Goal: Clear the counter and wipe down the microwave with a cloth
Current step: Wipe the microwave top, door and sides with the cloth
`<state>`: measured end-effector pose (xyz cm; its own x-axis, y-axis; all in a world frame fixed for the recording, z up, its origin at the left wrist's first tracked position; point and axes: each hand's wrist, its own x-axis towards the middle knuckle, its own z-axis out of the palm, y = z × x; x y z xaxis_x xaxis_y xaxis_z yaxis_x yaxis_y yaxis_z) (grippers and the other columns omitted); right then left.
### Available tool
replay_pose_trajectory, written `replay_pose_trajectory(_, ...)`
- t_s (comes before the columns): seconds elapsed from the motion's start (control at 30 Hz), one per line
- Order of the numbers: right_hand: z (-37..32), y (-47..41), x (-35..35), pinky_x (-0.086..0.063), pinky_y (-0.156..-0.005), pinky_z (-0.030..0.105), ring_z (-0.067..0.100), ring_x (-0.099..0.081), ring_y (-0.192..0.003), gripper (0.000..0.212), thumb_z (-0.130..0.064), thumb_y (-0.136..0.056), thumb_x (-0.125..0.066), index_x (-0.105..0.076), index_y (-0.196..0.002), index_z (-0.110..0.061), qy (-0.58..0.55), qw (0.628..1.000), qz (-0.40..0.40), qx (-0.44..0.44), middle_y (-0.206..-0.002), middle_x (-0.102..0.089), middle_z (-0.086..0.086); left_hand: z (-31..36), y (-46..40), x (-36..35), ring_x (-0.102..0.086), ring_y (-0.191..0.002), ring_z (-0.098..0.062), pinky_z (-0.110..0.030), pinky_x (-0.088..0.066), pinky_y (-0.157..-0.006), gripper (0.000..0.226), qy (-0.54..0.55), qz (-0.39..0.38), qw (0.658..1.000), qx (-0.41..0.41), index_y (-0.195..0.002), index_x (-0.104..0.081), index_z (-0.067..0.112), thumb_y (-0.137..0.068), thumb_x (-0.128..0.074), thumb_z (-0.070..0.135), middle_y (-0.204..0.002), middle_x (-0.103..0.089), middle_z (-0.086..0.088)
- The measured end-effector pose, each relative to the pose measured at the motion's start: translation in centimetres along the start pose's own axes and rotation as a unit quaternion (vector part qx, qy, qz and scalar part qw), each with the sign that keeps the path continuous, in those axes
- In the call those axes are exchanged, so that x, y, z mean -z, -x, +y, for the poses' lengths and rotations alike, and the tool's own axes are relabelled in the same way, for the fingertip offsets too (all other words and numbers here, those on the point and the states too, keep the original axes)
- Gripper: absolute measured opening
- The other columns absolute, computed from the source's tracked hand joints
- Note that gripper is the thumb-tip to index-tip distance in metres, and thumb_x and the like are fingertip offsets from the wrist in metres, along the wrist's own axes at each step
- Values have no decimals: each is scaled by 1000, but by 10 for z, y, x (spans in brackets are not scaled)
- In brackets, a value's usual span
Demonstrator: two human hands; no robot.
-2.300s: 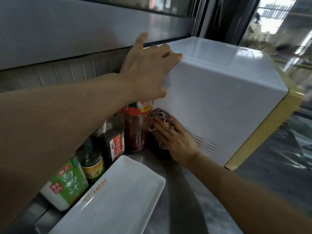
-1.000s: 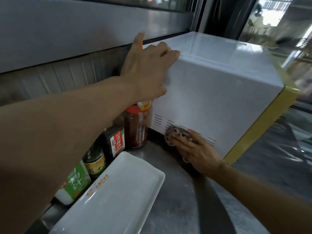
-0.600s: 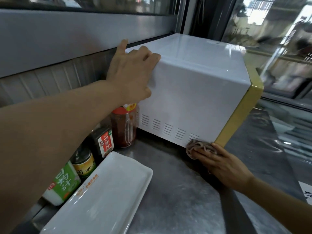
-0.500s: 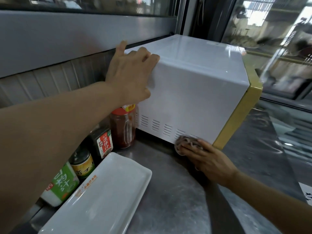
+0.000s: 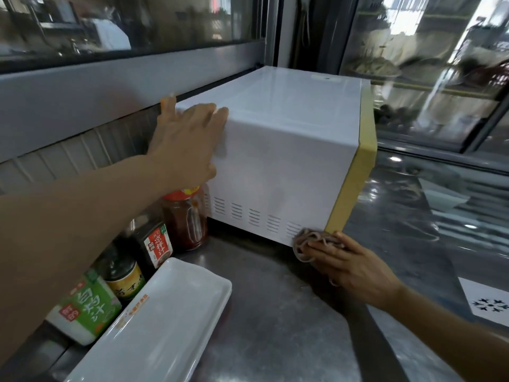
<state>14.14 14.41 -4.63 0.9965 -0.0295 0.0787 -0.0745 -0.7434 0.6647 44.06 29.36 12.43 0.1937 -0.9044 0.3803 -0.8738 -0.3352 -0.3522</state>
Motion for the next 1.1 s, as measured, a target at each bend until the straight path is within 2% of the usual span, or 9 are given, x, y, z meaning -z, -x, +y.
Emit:
replay_pose_trajectory(0.17, 35, 1, 30, 0, -115, 45, 10, 9, -146, 63, -14, -79, -33, -34, -141, -26, -15, 984, 128, -120, -159, -13, -7, 2, -5, 15, -28, -139, -25, -57, -9, -113, 85, 8, -57, 998, 14, -145, -19, 15, -78, -63, 43, -152, -25, -9)
replay_pose_trajectory(0.37, 75, -21, 83, -9, -117, 48, 24, -5, -147, 54, -19, -88, -39, -33, -142, -23, -91, 930, 225, -277, -155, -18, 7, 13, -3, 25, -29, -138, -27, -53, -14, -111, 88, 47, -35, 998, 5, -147, -17, 18, -77, -66, 38, -154, -19, -9)
replay_pose_trajectory(0.47, 65, -37, 86, -30, -107, 38, 33, -16, -143, 49, -21, -94, -46, -32, -141, -19, -233, 858, 291, -353, -155, -12, 17, 17, 0, 20, -24, -140, -26, -53, -15, -111, 89, 56, -37, 998, -2, -148, -13, 21, -77, -66, 38, -153, -22, -7)
replay_pose_trajectory(0.6, 26, -55, 70, -34, -92, 34, 31, -19, -141, 61, -11, -93, -41, -14, -145, -24, -319, 771, 343, -431, -153, -5, 16, 16, 1, 12, -28, -138, -28, -55, -12, -111, 90, 50, -2, 999, -1, -147, -18, 21, -75, -69, 38, -151, -27, -9)
replay_pose_trajectory(0.73, -17, -58, 41, -40, -95, 44, 42, -35, -132, 71, -9, -89, -46, -10, -148, -29, -401, 721, 259, -501, -155, -10, 11, 18, 0, 4, -33, -133, -33, -55, -12, -112, 90, 45, 27, 999, 1, -146, -21, 20, -72, -70, 37, -149, -30, -11)
replay_pose_trajectory(0.83, -38, -52, 20, -38, -98, 37, 21, -37, -134, 52, -53, -95, -29, -13, -144, -51, -291, 803, 214, -473, -151, -17, -22, 19, 0, -1, -32, -131, -34, -54, -13, -111, 90, 46, 36, 998, 4, -145, -21, 18, -72, -70, 37, -148, -29, -12)
replay_pose_trajectory(0.9, -46, -45, 17, -38, -91, 33, 10, -43, -127, 47, -72, -89, -21, -9, -134, -68, -283, 806, 170, -491, -141, -26, -39, 21, 0, -4, -33, -129, -36, -54, -15, -110, 90, 44, 43, 998, -1, -144, -22, 16, -71, -71, 36, -146, -30, -14)
replay_pose_trajectory(0.97, -57, -39, 12, -38, -90, 30, 9, -42, -127, 48, -59, -97, -25, -8, -142, -58, -313, 814, 138, -470, -139, -19, -46, 22, -1, -4, -34, -127, -38, -54, -17, -110, 90, 45, 48, 998, -1, -143, -23, 15, -70, -72, 35, -144, -31, -16)
replay_pose_trajectory(1.1, -85, -19, 9, -38, -104, 41, 34, -24, -141, 64, -12, -97, -33, -2, -151, -25, -419, 788, 44, -450, -159, 1, 2, 22, -1, -2, -34, -129, -37, -55, -17, -110, 91, 60, 43, 997, 6, -143, -24, 16, -69, -74, 36, -144, -32, -15)
